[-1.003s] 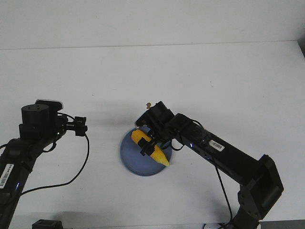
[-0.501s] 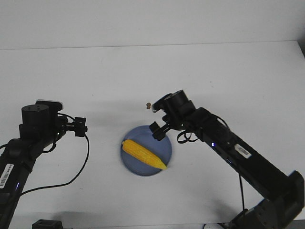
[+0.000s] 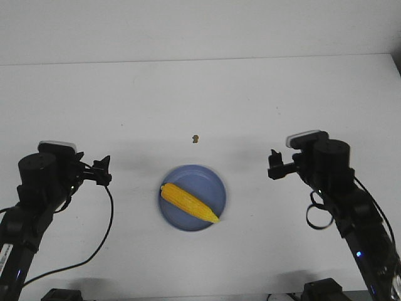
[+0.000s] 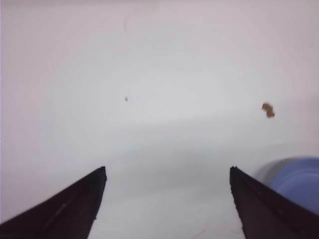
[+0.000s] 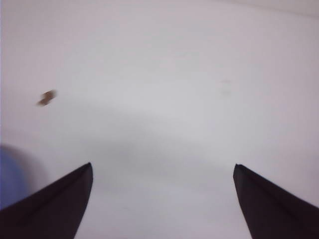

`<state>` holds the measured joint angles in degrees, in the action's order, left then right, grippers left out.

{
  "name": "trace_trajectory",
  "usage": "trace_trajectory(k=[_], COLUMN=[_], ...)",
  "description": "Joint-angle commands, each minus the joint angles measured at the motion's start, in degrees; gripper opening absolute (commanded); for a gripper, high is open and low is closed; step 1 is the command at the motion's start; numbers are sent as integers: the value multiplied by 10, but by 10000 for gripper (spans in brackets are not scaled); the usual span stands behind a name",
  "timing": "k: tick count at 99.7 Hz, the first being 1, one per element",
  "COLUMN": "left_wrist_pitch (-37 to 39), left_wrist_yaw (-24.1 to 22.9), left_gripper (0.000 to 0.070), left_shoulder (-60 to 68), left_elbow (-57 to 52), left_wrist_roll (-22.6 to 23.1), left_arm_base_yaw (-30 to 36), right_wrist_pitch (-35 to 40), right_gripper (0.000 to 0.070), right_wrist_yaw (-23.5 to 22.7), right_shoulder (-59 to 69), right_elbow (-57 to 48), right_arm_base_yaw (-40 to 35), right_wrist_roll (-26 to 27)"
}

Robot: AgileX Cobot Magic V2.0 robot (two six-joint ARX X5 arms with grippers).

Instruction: Place corn on plate with both arms

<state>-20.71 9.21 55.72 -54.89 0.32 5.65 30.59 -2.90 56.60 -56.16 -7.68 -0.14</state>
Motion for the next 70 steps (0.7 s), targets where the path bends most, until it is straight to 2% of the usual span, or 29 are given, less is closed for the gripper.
trace_trajectory(k=[1,22,42,59,70], left_wrist_pitch=[18,82,81,76,76], left_wrist_yaw=[1,1,-4,-26,-31], left_gripper=[499,499,499,499,499], left_shoulder=[-22,-132,-210,-244,-257], left_elbow=[22,137,201,204,204], left_wrist_roll=[0,-26,-29,-27,-27], left_arm_base_yaw=[-1,-1,-1,-1,-1], right_wrist_pitch=[-21,-75,-84,-80,-76], right_gripper=[593,593,592,590,588], right_wrist_yaw=[-1,-3,2,64,79], right_shoulder=[-49,-219,-333,-382,-390], right_elbow=[36,162,233,233,233], right_arm_base_yaw=[16,34,34,34,34], right_wrist_roll=[8,8,8,8,8])
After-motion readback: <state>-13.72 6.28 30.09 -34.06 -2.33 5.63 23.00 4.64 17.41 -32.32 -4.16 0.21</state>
